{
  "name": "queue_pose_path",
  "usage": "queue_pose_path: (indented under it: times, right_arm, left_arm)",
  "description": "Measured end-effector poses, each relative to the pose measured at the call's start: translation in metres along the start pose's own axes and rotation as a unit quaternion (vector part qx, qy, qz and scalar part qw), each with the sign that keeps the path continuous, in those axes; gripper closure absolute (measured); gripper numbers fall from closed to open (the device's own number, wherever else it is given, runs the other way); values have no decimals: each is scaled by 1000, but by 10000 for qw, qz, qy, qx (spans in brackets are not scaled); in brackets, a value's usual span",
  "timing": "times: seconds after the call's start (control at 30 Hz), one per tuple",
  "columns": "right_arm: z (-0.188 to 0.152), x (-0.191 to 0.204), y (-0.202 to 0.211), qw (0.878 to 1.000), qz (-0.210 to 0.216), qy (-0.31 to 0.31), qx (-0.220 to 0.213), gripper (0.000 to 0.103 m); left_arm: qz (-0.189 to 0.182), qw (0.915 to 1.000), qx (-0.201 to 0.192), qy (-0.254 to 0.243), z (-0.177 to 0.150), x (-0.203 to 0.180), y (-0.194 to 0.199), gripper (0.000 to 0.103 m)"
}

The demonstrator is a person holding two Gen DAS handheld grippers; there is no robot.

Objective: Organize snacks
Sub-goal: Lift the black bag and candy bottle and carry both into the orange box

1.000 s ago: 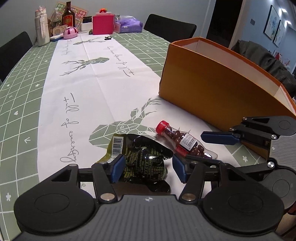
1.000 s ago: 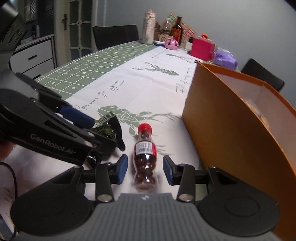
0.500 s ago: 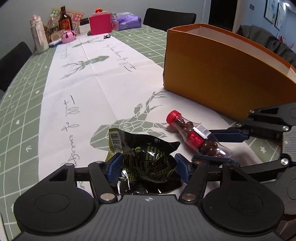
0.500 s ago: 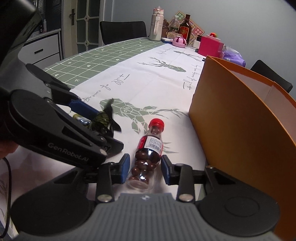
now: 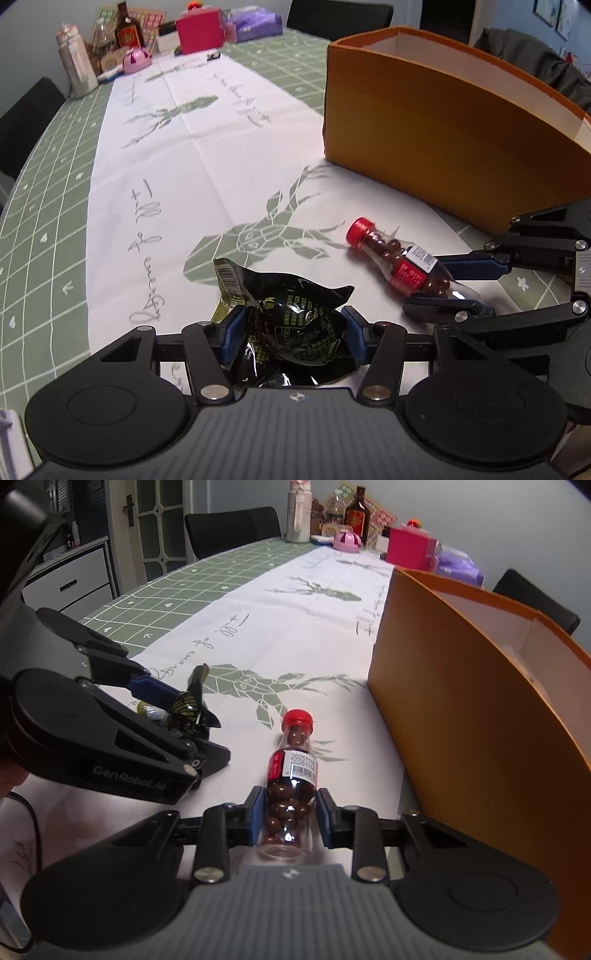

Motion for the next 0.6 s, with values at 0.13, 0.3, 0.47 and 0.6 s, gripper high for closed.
queue_pose_path:
  times: [0.13,0.3,0.47,0.6]
  right_arm:
    - [1,-8,6,9997,17,-142,172,75]
    - [1,-9,24,9997,137,-82,167,75]
    - [6,-6,49,9995,215,212,28,75]
    - [16,-12,76,9989,190,380,-180,75]
  left_arm:
    - [-197,9994,221,185,4,-1,8,41]
    - [-227,9985,492,87,11,-8,19,41]
    - [-266,9975,635,-141,23,-19,37,41]
    - [-291,9978,471,-353,48,-31,58,42]
Point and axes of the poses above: each gripper's, at about its wrist camera, not at the fingertips, and y roughly against the way its jaws point, x to its left, z to its top, the point moved 4 cm from there along -y, roughly the way its jaws point, and after that the axes turned 11 degrees about -x, right-handed, at the moved point
